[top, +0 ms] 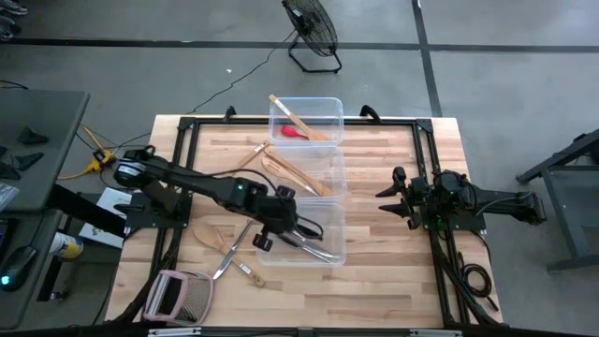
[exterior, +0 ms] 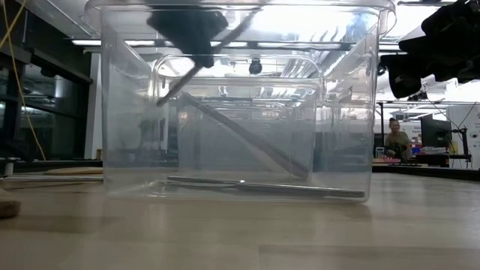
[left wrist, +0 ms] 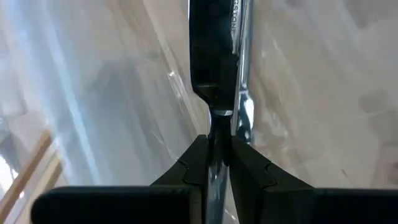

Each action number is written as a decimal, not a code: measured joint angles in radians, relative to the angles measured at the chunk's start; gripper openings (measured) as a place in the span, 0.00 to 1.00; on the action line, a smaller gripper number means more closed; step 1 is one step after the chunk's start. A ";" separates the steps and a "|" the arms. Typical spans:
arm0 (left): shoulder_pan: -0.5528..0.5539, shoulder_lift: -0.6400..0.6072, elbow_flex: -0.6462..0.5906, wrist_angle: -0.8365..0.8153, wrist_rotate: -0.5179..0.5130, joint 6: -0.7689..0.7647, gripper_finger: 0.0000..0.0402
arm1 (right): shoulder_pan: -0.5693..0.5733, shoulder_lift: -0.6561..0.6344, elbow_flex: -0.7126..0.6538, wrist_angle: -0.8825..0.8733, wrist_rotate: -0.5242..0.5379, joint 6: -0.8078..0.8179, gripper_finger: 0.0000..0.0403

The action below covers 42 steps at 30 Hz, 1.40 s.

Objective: Pick & Place Kitchen Items
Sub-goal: Put the silver knife into the bottom transparent bin

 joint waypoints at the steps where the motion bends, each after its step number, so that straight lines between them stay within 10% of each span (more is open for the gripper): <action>1: 0.000 0.013 0.000 -0.002 0.000 0.016 0.09 | 0.000 0.000 0.000 0.000 0.000 0.000 0.41; 42: 0.027 0.292 0.194 -0.119 0.033 0.273 0.14 | 0.000 0.000 0.000 -0.001 0.000 0.000 0.41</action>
